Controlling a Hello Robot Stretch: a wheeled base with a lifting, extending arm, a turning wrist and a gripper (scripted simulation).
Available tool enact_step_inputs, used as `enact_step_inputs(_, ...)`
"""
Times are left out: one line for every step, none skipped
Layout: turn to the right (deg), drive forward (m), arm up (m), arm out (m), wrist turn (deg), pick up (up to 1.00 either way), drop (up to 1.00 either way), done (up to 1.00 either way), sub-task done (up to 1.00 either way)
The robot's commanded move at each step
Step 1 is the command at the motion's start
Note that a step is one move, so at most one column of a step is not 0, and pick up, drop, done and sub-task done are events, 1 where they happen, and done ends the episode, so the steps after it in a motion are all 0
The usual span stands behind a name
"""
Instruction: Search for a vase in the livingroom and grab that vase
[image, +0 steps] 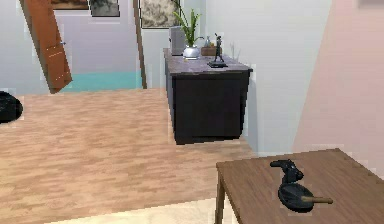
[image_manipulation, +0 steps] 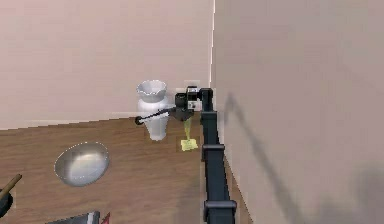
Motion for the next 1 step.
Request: enact_step_inputs(0.0, 0.00, 0.00, 0.00, 0.0, 1.00, 0.00, 0.00, 0.00)
